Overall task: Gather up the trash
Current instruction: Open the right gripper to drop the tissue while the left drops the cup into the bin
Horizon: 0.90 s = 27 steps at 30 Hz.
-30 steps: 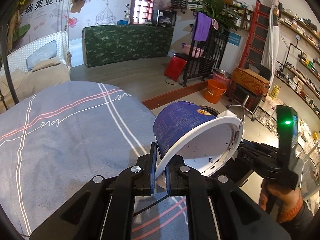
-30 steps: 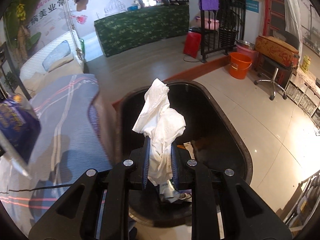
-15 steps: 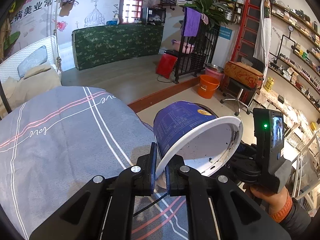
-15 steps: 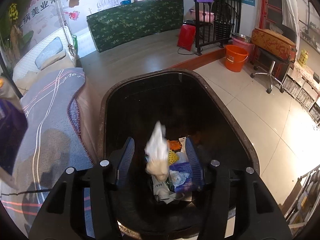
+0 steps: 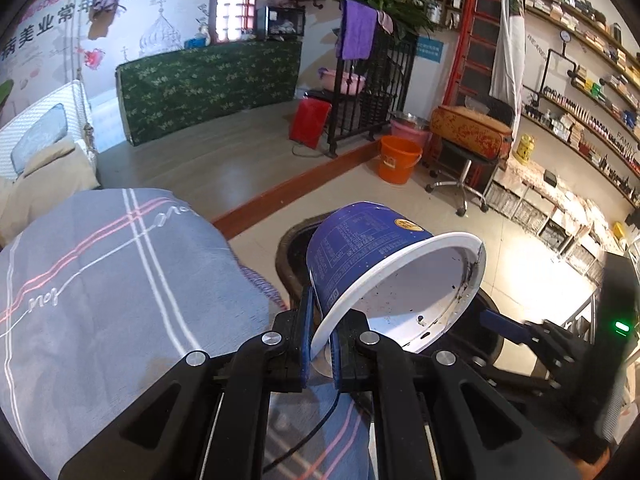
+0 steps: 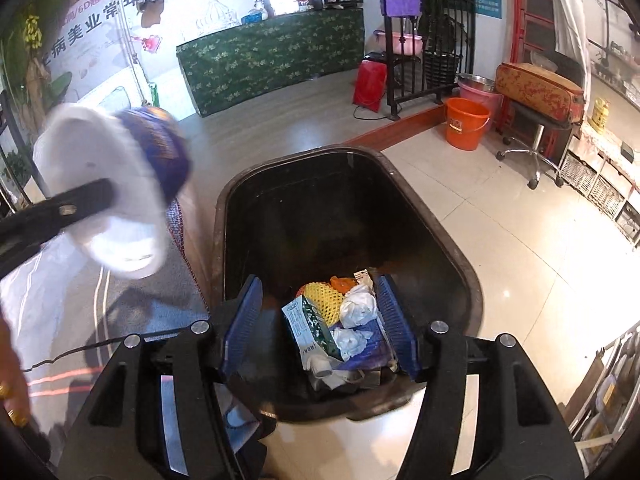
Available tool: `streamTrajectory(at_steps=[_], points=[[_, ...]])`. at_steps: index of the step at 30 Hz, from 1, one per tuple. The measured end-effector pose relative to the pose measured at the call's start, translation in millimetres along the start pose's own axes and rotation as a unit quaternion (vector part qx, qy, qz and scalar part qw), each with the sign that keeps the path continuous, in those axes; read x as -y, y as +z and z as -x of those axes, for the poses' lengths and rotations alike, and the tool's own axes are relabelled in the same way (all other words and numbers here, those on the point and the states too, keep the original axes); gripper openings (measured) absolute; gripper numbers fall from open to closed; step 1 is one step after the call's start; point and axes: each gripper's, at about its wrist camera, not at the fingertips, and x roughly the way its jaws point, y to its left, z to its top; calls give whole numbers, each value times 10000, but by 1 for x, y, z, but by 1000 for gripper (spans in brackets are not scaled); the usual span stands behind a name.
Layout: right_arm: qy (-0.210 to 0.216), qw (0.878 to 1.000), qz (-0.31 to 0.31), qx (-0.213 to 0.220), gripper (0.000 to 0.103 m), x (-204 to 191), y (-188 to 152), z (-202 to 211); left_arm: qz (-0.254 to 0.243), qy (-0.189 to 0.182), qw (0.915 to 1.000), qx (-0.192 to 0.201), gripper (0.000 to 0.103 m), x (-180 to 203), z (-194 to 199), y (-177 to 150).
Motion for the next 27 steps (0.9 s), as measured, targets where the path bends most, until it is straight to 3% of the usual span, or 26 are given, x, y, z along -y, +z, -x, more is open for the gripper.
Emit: streamTrajectory(at_steps=[18, 19, 21, 22, 24, 27], points=[[-208, 9992, -339, 25, 63, 28, -21, 32, -445, -74, 9943, -967, 11, 45, -79, 22], [-210, 9991, -357, 24, 63, 29, -22, 33, -513, -77, 9931, -1049, 15, 47, -83, 22], [-208, 9990, -390, 4, 63, 29, -25, 34, -621, -91, 9914, -1150, 34, 51, -85, 23], [-212, 9990, -398, -9, 63, 29, -26, 34, -662, -58, 9913, -1133, 52, 53, -85, 24], [-197, 9989, -420, -22, 63, 30, -28, 35, -687, -87, 9925, -1007, 69, 54, -80, 25], [-196, 9989, -430, 13, 63, 31, -27, 35, -755, -94, 9923, -980, 71, 55, -77, 27]])
